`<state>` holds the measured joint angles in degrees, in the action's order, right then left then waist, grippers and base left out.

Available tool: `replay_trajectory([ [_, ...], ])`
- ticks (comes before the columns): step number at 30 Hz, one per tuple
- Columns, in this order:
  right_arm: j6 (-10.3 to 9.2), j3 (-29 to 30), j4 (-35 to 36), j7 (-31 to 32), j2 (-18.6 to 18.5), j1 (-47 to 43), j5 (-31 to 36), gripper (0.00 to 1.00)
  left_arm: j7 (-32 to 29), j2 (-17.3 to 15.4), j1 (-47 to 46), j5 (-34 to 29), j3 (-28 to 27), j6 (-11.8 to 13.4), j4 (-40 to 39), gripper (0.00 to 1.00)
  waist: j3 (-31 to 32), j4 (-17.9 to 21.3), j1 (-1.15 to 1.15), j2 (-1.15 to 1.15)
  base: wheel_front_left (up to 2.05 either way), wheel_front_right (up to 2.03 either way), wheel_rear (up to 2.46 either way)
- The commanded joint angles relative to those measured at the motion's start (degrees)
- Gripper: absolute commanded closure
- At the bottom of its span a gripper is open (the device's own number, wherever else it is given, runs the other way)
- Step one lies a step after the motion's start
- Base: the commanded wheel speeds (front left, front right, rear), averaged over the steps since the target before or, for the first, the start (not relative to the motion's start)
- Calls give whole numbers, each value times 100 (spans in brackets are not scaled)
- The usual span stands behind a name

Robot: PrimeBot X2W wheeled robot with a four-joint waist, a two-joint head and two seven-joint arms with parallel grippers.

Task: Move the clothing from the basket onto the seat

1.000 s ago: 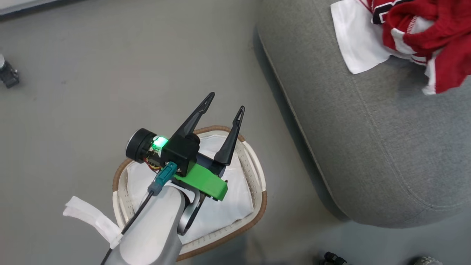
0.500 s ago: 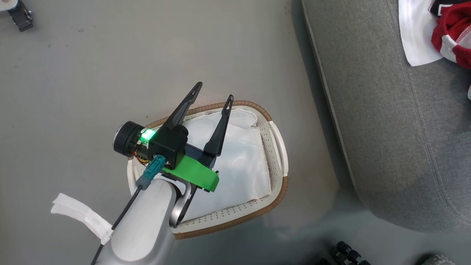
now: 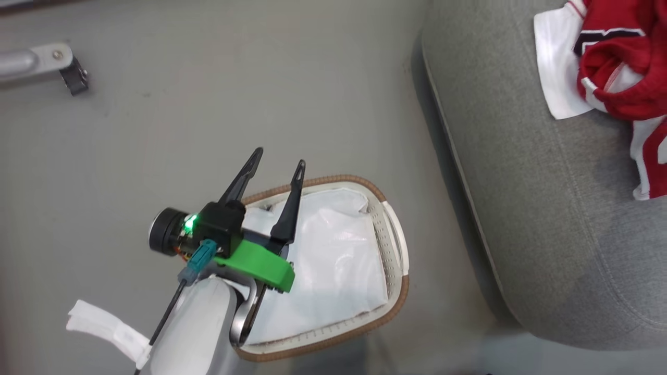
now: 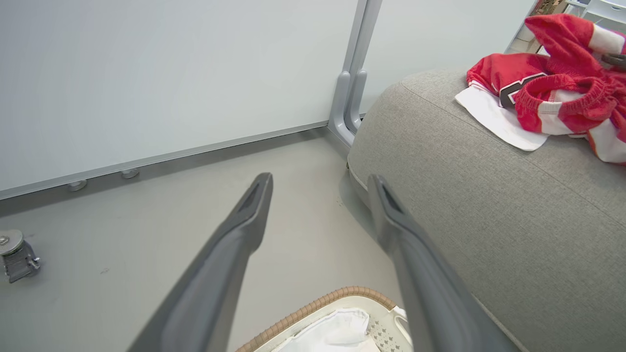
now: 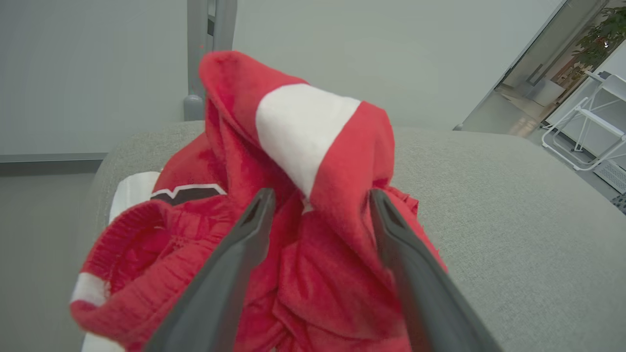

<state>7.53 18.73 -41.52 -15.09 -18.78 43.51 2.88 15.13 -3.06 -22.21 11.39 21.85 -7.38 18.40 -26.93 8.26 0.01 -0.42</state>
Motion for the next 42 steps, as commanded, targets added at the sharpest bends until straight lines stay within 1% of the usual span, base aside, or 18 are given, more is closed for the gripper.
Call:
replay_trajectory([
  [1, -8, -64, 101, -9, 31, -205, -75, 0, 2, -11, 164, -12, -83, -18, 24, 0, 509, 53, -1, 42, 0, 0, 0],
  [6, -8, -393, 424, -10, 132, -585, -452, 0, 2, -7, 483, -93, -416, -18, 136, 0, 982, 45, -1, 42, 0, 0, 0],
  [10, -8, -901, 682, -10, 192, -885, -729, 0, 2, 3, 754, -153, -776, -13, 183, 0, 1331, -15, -1, 42, 0, 0, 0],
  [15, -8, -1564, 1014, -9, 376, -1243, -1087, 0, 2, 7, 1071, -152, -1179, 46, 215, 0, 1620, -210, -1, 42, 0, 0, 0],
  [21, -8, -2060, 1435, -10, 729, -1609, -1436, 0, 2, 6, 1310, -300, -1539, 209, 258, 0, 1750, -530, -1, 42, 0, 0, 0],
  [26, -8, -2245, 1683, -10, 965, -1913, -1495, 0, 2, 7, 1427, -394, -1784, 341, 305, 0, 1787, -783, -1, 42, 0, 0, 0],
  [30, -8, -2362, 1719, -10, 1108, -2115, -1484, 0, 2, 7, 1533, -498, -1942, 403, 342, 0, 1813, -910, -1, 42, 0, 0, 0],
  [34, -8, -2271, 1785, -10, 1274, -2300, -1552, 0, 2, 7, 1581, -588, -2048, 397, 353, 0, 1844, -961, -1, 42, 0, 0, 0],
  [38, -8, -2251, 1760, -9, 1412, -2524, -1491, 0, 2, 8, 1656, -552, -2107, 443, 299, 0, 1887, -964, -1, 42, 0, 0, 0],
  [42, -8, -2223, 1702, -9, 1509, -2708, -1496, 0, 1, 7, 1791, -466, -2139, 338, 343, 0, 1974, -934, -1, 42, 0, 0, 0],
])
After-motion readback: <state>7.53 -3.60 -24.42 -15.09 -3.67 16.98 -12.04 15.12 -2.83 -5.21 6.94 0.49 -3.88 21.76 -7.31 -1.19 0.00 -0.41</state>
